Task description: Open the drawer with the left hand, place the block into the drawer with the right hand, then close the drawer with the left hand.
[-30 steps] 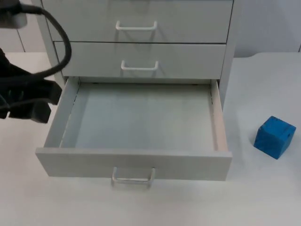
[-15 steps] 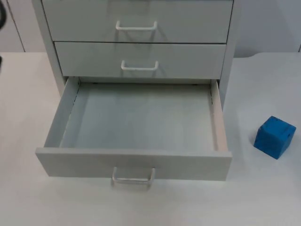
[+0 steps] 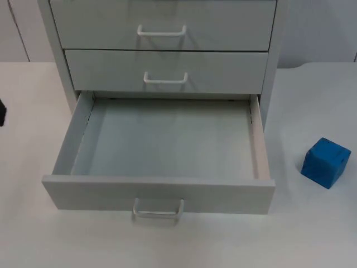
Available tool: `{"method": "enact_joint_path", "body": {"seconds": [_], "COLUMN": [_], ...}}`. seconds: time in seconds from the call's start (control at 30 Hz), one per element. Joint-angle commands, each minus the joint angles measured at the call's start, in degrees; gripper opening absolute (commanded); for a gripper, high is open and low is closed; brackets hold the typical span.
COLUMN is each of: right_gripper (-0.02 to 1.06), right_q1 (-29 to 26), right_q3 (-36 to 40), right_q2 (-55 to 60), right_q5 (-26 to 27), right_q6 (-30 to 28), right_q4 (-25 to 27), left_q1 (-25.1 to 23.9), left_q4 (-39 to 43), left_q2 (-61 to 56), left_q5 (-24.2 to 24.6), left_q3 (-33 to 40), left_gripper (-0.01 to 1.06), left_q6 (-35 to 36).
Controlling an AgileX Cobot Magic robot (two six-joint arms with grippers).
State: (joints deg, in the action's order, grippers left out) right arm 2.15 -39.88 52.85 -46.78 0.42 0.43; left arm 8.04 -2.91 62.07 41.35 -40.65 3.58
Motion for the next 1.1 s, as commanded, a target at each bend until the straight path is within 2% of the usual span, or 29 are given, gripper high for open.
{"method": "enact_joint_path", "body": {"seconds": [0.0,0.13,0.33,0.43,0.53,0.63,0.87,0.97,1.07], "right_gripper": [1.05,1.05,1.05,1.05,1.05,1.05,1.05,1.05,1.05], "right_q1": [-0.27,-0.27,-0.27,-0.27,-0.27,-0.27,-0.27,-0.27,-0.16], "right_q3": [-0.3,-0.3,-0.3,-0.3,-0.3,-0.3,-0.3,-0.3,-0.82], "right_q2": [0.0,0.0,0.0,0.0,0.0,0.0,0.73,2.73,8.75], "right_q5": [-0.1,-0.1,-0.1,-0.1,-0.09,-0.12,-0.53,-0.53,-0.65], "right_q6": [0.03,0.03,0.03,0.03,-0.07,-0.77,-10.27,-12.49,-16.61], "right_q4": [0.3,0.3,0.3,0.3,0.3,0.4,7.33,9.25,11.1], "left_q1": [-0.15,-0.15,-0.15,-0.15,-0.15,-0.15,-0.15,-0.15,-0.15], "left_q4": [-11.48,-13.92,-7.61,-0.34,2.91,2.91,2.39,2.5,2.5], "left_q2": [-4.27,-8.06,-14.96,-18.12,-20.11,-21.06,-21.44,-21.44,-21.44], "left_q5": [0.08,-0.6,1.15,2.77,4.0,4.83,5.6,6.11,6.36], "left_q3": [2.3,5.07,8.39,9.69,11.35,12.23,12.3,12.3,12.3], "left_gripper": [1.05,1.05,1.05,1.05,1.05,1.05,1.05,1.05,1.05], "left_q6": [-7.8,-9.92,-8.88,-3.24,0.49,0.95,0.95,0.95,0.95]}}
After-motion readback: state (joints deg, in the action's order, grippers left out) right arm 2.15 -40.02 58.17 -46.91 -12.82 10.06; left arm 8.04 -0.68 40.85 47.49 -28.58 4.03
